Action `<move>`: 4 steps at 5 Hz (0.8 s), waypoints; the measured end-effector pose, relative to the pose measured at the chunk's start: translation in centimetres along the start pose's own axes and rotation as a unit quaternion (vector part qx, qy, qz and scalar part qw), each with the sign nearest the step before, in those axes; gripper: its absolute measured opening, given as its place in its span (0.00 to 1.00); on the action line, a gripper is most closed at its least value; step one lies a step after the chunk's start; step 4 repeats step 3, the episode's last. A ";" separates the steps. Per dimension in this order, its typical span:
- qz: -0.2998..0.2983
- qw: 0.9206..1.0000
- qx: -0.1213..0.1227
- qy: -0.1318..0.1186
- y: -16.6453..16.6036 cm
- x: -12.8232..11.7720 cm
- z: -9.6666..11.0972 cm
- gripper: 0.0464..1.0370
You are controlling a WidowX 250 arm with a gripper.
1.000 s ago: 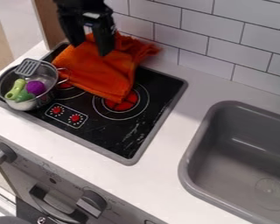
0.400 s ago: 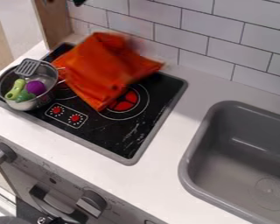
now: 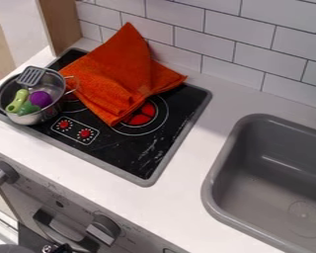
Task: Move the orange cloth to the upper mid of the stove
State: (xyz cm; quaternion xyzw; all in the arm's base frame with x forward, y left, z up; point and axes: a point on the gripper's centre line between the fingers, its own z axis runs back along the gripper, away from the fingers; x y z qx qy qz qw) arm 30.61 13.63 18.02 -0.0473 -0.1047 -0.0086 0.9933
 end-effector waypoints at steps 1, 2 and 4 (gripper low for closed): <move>-0.010 1.000 0.012 0.000 0.1 -0.9 -2.5 0.96; -0.030 0.999 0.028 -0.009 -0.5 -2.0 -2.8 0.96; -0.051 0.998 0.038 -0.003 -0.7 -3.9 -4.4 0.96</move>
